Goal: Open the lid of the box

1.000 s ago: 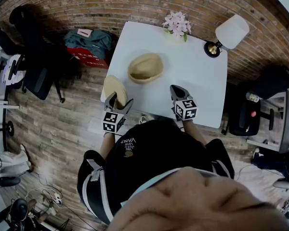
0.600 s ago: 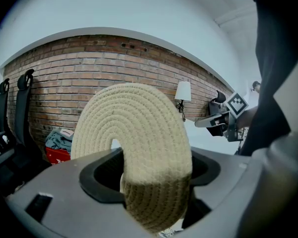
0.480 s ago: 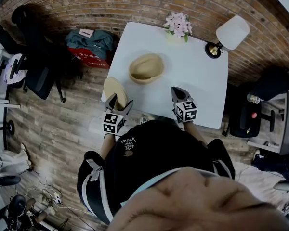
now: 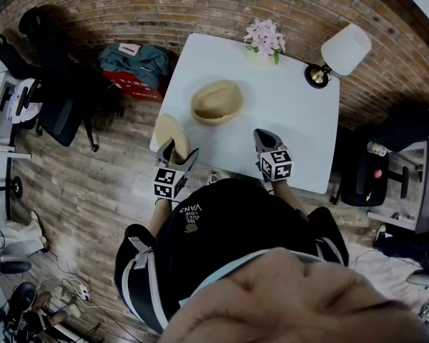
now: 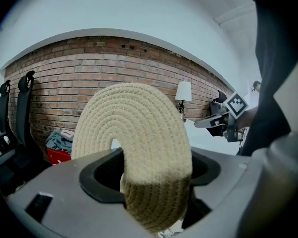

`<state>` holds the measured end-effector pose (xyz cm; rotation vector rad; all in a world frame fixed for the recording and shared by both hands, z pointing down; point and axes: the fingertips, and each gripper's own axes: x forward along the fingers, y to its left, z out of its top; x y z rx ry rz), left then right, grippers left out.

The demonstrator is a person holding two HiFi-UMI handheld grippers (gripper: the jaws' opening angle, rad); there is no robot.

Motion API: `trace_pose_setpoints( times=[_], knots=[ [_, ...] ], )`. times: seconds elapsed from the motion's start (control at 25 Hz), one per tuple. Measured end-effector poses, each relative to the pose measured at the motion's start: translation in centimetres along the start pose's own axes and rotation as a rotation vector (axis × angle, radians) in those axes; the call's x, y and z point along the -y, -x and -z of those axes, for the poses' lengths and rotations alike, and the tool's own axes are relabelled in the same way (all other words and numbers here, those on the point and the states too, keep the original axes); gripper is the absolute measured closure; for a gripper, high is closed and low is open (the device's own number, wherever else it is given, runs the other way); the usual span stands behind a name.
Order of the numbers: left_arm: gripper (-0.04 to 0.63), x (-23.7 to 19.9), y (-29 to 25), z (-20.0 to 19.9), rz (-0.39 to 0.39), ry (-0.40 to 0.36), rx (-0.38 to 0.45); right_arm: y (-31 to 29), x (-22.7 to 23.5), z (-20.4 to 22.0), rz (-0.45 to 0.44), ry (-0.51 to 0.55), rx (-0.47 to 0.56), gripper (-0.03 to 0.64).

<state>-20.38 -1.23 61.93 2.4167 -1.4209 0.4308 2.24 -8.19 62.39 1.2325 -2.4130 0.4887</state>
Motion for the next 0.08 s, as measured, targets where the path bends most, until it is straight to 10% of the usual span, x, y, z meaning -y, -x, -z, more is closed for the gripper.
trace_pose_setpoints(
  times=[0.08],
  knots=[
    [0.241,0.16,-0.12,-0.05,-0.001,0.001,0.002,0.01,0.08,0.06,-0.003,0.001,-0.002,0.614]
  ],
)
